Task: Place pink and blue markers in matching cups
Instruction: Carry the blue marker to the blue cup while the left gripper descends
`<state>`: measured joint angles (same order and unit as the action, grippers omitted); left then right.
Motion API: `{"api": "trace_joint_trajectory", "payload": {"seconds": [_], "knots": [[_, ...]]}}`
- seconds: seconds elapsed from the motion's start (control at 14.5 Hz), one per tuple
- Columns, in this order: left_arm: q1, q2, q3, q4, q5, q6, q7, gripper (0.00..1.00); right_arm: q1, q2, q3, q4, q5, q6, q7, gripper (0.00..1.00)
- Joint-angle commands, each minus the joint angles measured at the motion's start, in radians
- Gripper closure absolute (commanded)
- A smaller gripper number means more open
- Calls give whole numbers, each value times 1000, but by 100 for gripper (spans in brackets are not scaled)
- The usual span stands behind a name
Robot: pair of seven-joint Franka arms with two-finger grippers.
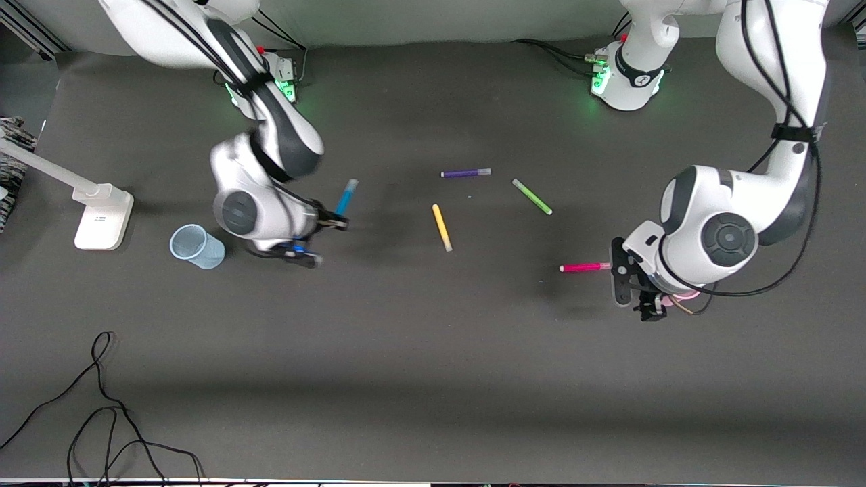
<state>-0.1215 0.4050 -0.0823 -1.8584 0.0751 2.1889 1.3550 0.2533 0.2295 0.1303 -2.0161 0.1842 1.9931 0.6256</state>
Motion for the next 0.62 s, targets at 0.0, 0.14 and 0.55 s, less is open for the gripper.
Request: {"api": "trace_joint_trajectory", "payload": {"seconds": [0.0, 0.14, 0.55], "knots": [[2, -46, -1, -128, 14, 58, 16, 8, -6, -146, -99, -38, -104, -11, -114, 100], [0, -48, -1, -195, 14, 112, 16, 9, -6, -183, -174, -35, -167, 28, -237, 100], [0, -41, -1, -347, 14, 334, 7, 11, -6, -291, -337, -162, -281, 283, -561, 100]]}}
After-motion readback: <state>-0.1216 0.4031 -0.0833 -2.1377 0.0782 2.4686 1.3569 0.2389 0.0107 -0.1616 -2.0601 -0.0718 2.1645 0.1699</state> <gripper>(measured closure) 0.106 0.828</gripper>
